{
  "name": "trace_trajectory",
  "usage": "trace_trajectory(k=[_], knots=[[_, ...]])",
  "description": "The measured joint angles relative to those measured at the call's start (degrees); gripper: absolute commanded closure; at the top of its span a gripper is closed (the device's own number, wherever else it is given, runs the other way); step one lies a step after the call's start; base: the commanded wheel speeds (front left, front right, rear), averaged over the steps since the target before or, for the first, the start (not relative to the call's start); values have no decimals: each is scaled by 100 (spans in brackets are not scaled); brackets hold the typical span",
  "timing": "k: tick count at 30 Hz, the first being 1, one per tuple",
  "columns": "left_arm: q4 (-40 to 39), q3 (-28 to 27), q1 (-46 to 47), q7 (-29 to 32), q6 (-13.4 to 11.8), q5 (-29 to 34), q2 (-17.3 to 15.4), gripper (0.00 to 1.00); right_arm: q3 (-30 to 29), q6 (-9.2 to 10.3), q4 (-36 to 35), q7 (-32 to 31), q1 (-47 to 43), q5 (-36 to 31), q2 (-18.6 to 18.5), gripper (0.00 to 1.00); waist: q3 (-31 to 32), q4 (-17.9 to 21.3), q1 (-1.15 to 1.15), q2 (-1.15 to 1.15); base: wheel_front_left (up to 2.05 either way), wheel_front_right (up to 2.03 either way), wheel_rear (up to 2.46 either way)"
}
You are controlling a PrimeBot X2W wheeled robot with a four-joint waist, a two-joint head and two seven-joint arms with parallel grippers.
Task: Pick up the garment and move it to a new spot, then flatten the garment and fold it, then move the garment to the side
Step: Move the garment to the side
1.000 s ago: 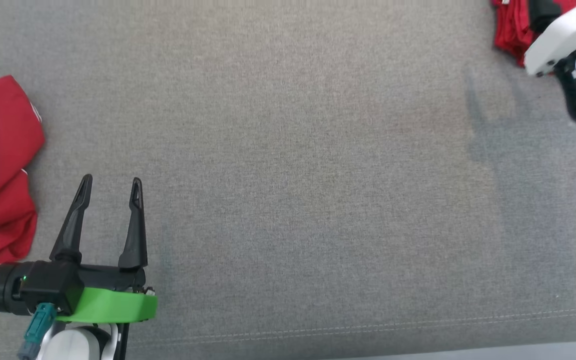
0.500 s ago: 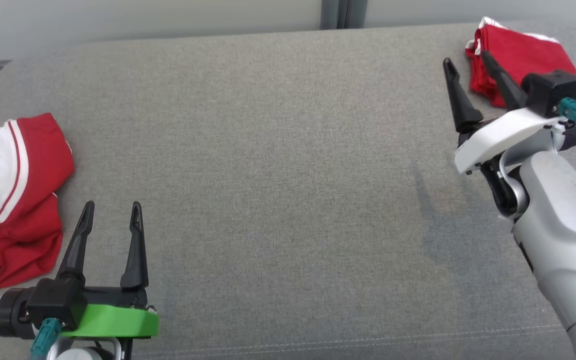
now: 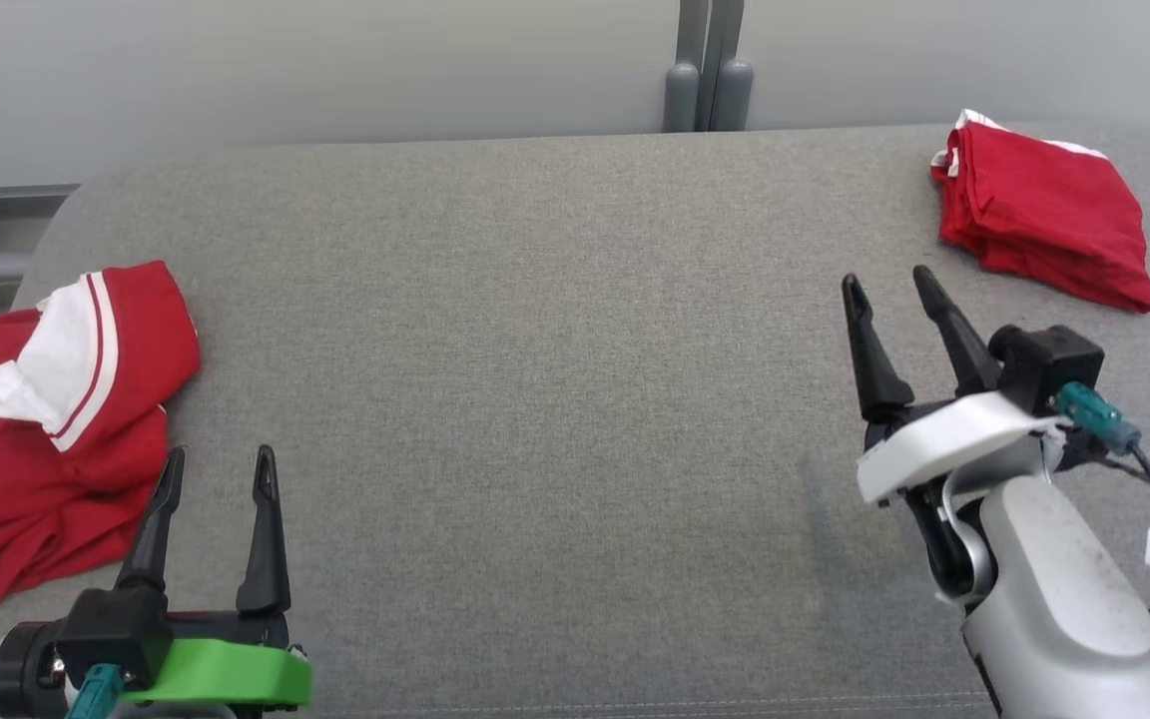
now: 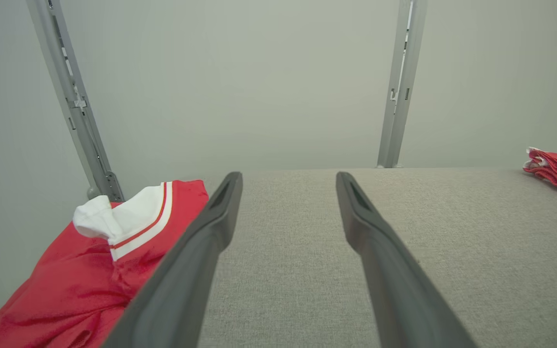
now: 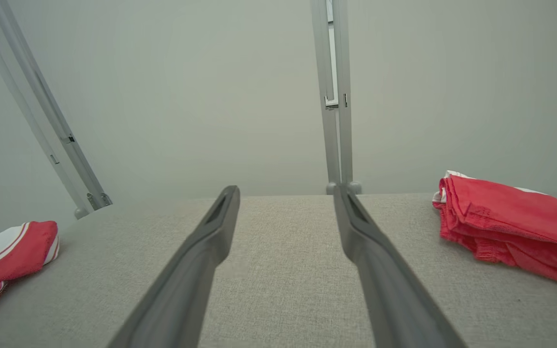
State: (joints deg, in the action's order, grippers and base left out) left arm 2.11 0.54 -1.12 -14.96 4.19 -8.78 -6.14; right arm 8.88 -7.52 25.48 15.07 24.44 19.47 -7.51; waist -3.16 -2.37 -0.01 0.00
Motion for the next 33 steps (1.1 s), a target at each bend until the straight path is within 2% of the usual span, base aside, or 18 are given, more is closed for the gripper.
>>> trace_trajectory(k=[7,21,33], knots=[[26,-120,-228,0,-52,-29,32,0,-213,0,-495,0,-869,-434,164,0,233,-29,0,0,0,0,0],[-12,-335,-630,0,-126,-88,133,0,-595,0,-1216,0,-1961,-1092,454,0,458,117,0,0,0,0,0],[119,-264,-681,0,-87,66,94,0,-697,0,-1201,0,-2213,-1044,466,0,523,246,0,0,0,0,0]])
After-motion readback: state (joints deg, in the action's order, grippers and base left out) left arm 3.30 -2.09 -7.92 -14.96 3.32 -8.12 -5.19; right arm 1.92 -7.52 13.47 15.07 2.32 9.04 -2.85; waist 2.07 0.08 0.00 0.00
